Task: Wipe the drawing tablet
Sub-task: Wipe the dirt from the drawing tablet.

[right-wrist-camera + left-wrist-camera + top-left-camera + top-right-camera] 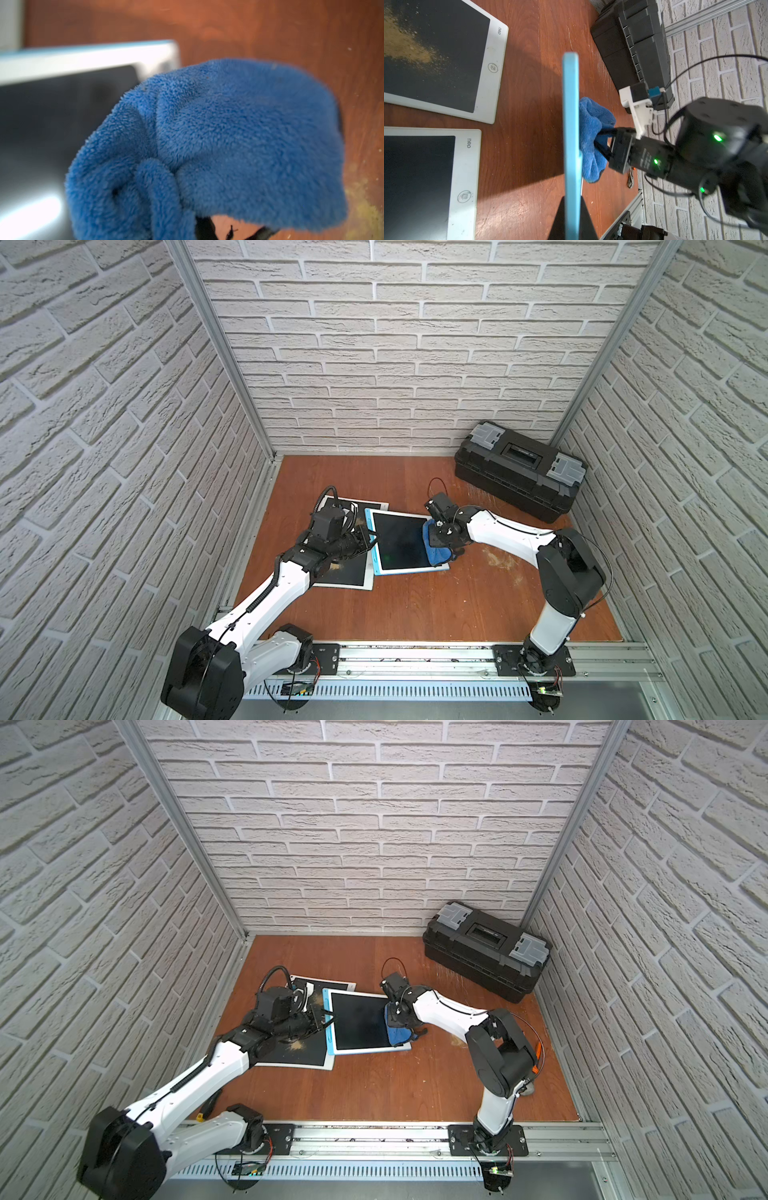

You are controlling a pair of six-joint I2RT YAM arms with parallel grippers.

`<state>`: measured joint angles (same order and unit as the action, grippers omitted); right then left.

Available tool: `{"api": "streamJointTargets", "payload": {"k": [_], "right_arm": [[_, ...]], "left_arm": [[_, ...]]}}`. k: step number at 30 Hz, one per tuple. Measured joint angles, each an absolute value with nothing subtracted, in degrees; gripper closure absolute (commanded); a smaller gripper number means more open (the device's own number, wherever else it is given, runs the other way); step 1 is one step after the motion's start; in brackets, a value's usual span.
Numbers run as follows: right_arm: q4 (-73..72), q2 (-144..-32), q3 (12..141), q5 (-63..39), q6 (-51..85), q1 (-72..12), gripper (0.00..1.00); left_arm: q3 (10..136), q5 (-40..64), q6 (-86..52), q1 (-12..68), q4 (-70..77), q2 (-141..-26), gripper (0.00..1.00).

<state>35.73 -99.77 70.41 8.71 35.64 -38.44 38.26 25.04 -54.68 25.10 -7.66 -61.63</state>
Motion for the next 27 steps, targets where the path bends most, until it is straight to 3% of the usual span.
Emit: {"api": "streamJointTargets", "payload": {"k": [6,10,14,22,27], "right_arm": [[34.4,-95.2,78.3,1.4,38.0,-52.5,0.97],[32.8,-93.9,79.6,-2.6,39.9,-54.2,0.97],[31.0,-93.8,73.6,-3.0,40.6,-50.5,0.97],[32.0,-93.3,55.7,4.4,39.8,-31.4,0.97],[38.5,-83.2,53.6,7.5,37.5,-30.7,0.97]], "left_arm": [[38.3,25.0,-54.6,25.0,-7.5,-62.3,1.0],[38.3,25.2,-54.4,25.0,-7.3,-62.3,1.0],[38.3,25.0,-54.0,25.0,-7.4,-62.3,1.0],[38.3,25.1,-53.7,24.3,-8.8,-61.8,1.0],[38.5,28.0,-52.6,20.9,-9.3,-60.1,1.0]]}}
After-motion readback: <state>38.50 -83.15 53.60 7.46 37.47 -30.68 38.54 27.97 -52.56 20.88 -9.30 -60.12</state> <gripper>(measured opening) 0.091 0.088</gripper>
